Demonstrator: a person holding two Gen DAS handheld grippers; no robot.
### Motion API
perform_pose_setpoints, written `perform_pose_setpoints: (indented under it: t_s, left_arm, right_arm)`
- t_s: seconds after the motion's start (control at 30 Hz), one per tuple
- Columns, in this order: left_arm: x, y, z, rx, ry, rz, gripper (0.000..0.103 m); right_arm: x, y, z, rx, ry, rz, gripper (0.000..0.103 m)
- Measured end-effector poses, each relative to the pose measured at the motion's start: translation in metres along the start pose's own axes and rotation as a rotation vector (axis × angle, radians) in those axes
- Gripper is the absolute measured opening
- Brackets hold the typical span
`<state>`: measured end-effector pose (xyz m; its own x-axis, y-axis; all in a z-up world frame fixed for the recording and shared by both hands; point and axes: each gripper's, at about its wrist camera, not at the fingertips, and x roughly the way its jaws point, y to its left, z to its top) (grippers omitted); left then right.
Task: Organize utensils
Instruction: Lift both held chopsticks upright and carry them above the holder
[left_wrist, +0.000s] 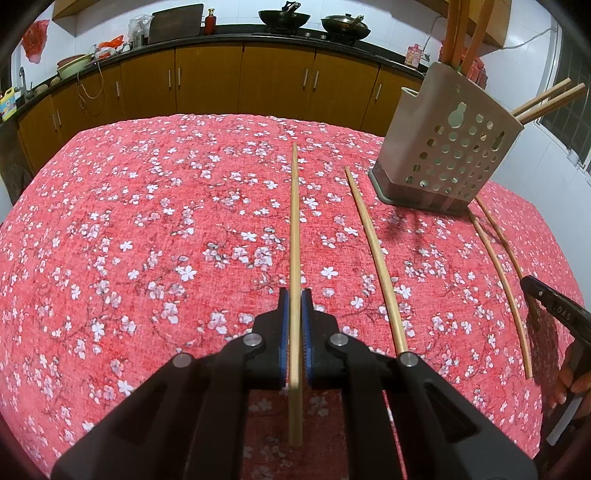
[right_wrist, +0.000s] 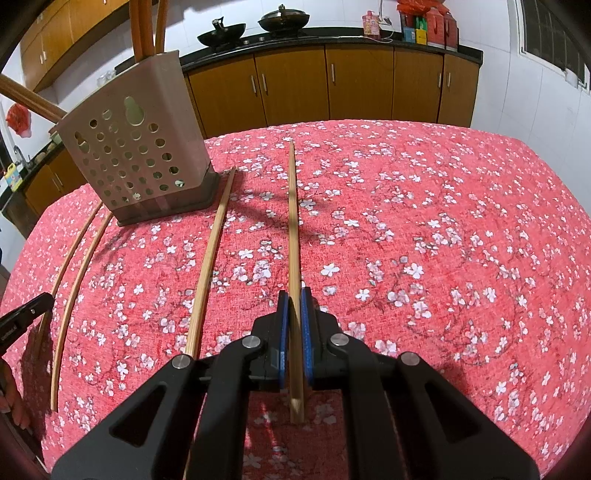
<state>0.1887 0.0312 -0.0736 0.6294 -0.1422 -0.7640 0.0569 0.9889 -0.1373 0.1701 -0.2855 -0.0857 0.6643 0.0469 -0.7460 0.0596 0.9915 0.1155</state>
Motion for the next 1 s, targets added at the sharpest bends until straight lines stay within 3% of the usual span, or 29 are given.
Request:
perform_pose_setpoints:
  t_s: [0.23,0.47,1.0]
  left_arm:
    - [-0.014,0.000,0.006,0.029,-0.003,0.003,0.007]
    - [-0.053,0.002,0.026,0.029,-0.101,-0.012,0.008]
    - [-0.128,-0.009,0.058,0.031,-0.326,-0.064,0.007]
  right_arm:
    - [-0.038,-0.008,0.013,0.031,-0.098,0.024,0.007]
    - [-0.076,-0.017,0.027,0.040,-0.208,0.021,0.007]
    - [-0.112,-0.013,0.046,0.040,-0.364,0.041,0.007]
